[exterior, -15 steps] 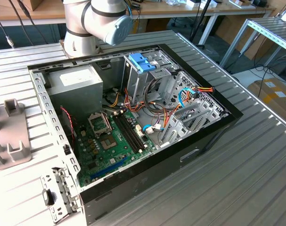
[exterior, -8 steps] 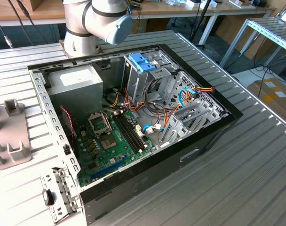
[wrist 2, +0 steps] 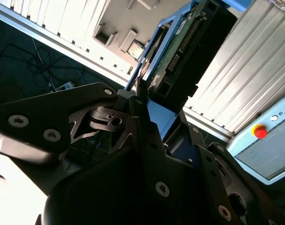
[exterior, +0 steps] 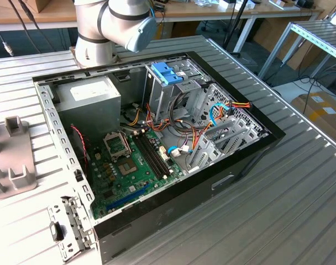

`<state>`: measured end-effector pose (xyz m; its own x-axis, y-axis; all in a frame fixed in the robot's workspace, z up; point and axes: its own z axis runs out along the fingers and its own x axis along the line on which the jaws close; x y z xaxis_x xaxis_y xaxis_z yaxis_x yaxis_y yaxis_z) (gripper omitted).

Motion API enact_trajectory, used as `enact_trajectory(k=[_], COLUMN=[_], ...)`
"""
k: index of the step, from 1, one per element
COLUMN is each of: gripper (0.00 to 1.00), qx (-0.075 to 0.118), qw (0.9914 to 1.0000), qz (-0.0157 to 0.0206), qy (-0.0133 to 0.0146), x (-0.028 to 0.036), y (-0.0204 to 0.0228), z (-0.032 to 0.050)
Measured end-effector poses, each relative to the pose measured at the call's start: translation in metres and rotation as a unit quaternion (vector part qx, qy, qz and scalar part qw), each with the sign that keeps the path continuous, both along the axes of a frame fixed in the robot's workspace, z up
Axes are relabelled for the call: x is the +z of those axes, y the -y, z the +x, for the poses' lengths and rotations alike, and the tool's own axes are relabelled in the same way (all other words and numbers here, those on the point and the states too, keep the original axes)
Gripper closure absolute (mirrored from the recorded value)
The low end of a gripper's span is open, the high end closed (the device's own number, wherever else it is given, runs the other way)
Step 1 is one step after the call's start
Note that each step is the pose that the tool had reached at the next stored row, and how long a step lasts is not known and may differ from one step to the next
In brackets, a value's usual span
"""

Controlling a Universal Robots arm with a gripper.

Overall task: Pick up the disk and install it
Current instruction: 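Pick up the disk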

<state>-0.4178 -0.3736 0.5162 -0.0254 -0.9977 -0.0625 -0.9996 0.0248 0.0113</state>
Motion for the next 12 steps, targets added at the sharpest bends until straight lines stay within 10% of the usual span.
enact_trajectory(k=[12], gripper=[0.63], qx=[0.000], qw=[1.00000], qz=[0.0000], qy=[-0.0003], x=[-0.0002], y=[0.0356], z=[0.0060])
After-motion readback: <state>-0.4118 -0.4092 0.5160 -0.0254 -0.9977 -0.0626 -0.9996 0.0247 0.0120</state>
